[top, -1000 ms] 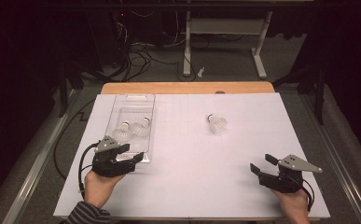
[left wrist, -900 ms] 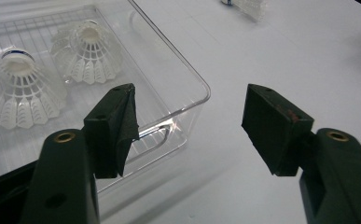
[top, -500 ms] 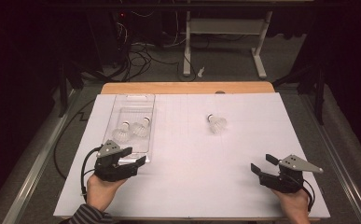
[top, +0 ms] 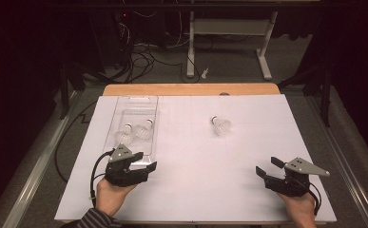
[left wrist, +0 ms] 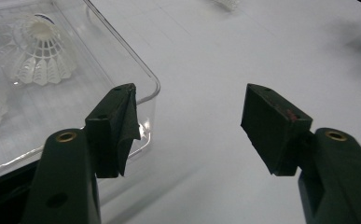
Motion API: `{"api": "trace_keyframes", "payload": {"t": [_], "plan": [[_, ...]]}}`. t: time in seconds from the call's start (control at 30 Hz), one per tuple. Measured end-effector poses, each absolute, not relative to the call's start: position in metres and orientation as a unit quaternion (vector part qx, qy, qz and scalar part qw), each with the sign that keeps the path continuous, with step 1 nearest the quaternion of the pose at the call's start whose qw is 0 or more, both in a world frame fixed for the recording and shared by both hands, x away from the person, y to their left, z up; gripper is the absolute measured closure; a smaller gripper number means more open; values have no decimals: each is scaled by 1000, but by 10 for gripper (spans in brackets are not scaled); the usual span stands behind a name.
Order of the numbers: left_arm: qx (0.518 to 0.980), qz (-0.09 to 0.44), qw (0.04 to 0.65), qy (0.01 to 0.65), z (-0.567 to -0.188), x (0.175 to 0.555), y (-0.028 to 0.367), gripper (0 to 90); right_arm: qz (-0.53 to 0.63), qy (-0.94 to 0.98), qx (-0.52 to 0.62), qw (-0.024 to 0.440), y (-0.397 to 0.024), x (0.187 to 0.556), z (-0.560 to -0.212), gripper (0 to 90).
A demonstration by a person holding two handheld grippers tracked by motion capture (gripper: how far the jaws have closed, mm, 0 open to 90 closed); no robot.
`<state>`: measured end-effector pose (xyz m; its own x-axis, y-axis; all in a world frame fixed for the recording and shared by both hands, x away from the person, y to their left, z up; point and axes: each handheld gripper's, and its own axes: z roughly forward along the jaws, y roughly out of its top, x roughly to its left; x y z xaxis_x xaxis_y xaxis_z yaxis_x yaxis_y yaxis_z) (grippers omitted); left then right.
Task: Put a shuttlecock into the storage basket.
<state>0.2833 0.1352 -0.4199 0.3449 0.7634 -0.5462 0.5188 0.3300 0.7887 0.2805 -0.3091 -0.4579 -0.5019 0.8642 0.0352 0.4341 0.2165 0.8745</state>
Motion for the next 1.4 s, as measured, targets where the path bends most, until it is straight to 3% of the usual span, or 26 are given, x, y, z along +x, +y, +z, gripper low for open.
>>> {"api": "trace_keyframes", "payload": {"t": [1.4], "plan": [[611, 74, 558, 557, -410, 308, 84, 427, 449, 743, 434, 242, -309, 279, -457, 298]]}}
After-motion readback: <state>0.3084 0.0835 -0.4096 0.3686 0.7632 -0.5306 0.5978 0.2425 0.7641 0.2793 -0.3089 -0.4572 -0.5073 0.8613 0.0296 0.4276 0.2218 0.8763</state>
